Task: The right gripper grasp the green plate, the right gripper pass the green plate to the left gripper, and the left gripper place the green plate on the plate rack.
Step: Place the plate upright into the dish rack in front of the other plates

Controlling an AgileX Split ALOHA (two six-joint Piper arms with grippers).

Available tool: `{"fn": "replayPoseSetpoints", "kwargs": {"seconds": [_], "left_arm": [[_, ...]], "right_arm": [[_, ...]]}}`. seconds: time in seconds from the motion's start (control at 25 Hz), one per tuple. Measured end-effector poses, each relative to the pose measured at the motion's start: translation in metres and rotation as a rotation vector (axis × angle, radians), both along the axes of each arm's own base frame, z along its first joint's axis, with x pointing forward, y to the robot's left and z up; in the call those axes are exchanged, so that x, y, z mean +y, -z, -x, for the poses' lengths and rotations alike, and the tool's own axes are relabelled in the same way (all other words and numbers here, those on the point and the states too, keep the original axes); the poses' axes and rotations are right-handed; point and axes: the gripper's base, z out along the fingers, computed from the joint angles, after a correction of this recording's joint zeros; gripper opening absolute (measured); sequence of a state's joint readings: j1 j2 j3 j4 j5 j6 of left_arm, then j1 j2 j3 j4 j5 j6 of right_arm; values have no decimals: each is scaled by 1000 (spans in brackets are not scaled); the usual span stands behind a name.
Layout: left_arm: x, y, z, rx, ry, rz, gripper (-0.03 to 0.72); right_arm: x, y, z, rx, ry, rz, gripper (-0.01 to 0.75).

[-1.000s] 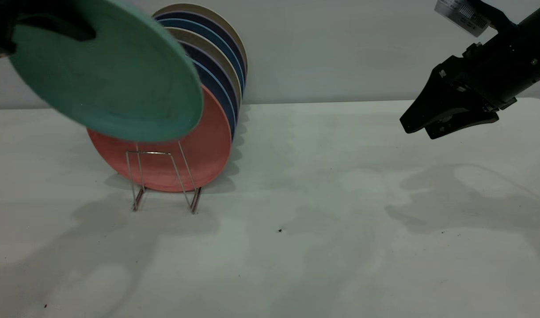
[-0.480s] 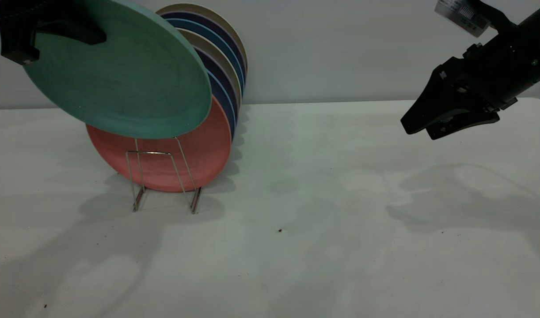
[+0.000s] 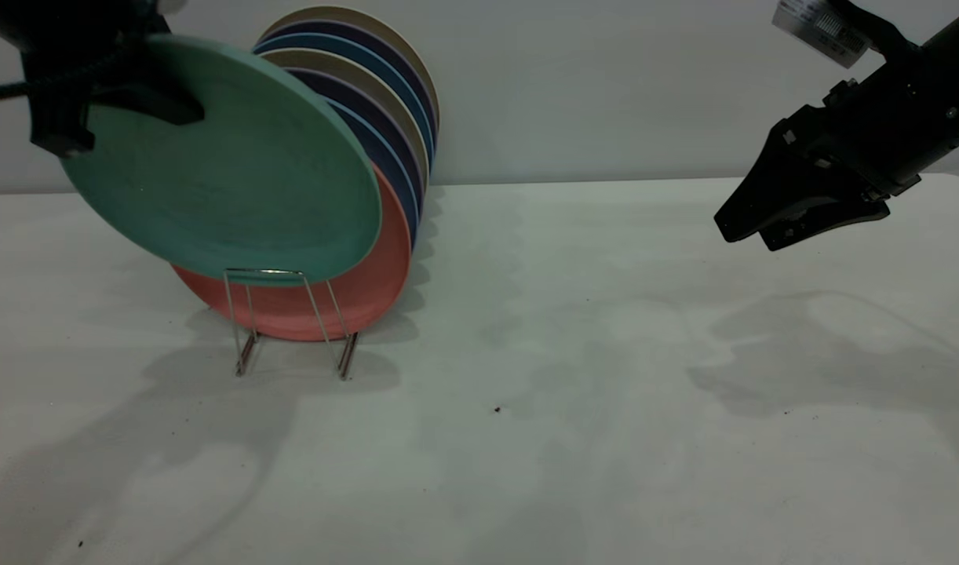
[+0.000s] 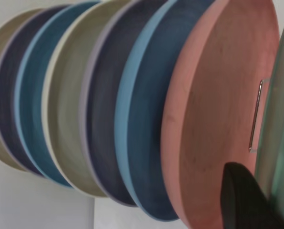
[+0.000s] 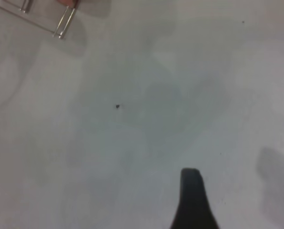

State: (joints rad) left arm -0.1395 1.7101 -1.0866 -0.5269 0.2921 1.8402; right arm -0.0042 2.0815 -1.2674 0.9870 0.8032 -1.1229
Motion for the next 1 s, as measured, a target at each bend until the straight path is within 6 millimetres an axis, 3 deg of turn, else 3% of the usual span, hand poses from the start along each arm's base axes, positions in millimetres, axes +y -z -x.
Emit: {"fn": "replayPoseSetpoints", "kwargs": {"seconds": [0.72,1.0], "left_arm": [[1,45,-15,60,-32,-30,156],[1,44,-16,60,-31,-27,340]], "right_arm": [[0,0,0,0,-2,2,560],[0,0,0,1,-1,2,560]]}}
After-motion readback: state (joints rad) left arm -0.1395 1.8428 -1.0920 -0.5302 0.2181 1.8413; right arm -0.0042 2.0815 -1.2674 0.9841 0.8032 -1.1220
